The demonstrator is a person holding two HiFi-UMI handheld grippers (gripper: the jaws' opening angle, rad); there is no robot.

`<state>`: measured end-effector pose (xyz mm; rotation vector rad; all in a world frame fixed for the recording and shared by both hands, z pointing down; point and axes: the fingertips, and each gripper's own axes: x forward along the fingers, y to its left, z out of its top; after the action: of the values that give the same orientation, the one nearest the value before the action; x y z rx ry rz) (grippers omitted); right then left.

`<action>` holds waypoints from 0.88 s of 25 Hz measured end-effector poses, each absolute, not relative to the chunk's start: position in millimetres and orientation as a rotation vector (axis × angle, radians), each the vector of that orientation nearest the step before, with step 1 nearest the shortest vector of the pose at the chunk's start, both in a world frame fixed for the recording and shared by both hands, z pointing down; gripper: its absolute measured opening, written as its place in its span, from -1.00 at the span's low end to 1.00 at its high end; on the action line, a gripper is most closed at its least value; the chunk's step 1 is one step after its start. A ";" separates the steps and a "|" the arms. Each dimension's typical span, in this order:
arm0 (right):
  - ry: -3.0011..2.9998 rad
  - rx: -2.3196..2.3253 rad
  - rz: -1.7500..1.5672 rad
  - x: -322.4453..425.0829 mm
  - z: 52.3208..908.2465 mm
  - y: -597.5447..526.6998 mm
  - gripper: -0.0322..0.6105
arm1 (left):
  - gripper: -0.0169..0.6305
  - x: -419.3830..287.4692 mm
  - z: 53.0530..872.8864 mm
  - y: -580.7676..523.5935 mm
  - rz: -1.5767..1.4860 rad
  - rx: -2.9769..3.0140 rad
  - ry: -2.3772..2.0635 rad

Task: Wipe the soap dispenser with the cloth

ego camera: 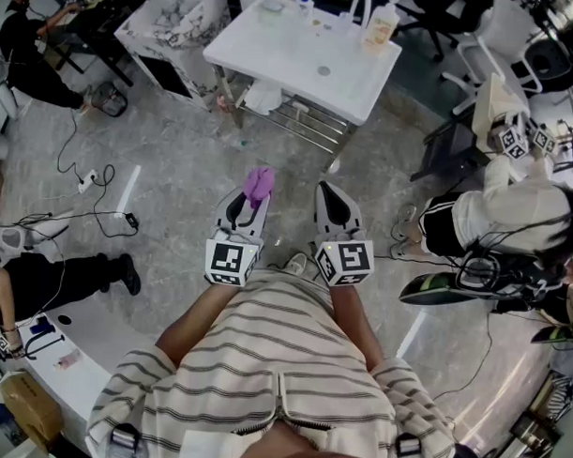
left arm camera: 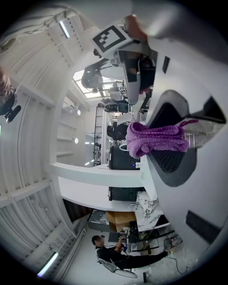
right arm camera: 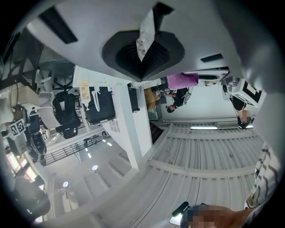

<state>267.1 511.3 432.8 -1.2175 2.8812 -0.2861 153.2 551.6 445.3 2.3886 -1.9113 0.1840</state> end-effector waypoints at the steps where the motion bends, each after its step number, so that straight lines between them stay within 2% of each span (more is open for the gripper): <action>1: 2.880 -1.216 -0.285 268.7 432.6 510.8 -0.89 | -0.59 154.6 445.3 551.0 0.182 2.390 -1.915; 22: 2.879 -1.105 -0.351 284.6 451.7 476.7 -0.87 | -0.59 173.0 473.1 523.6 0.240 2.350 -1.938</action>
<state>284.6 476.7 451.7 -1.1053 2.8788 -0.3506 173.0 523.6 473.1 2.3502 -1.9381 0.2399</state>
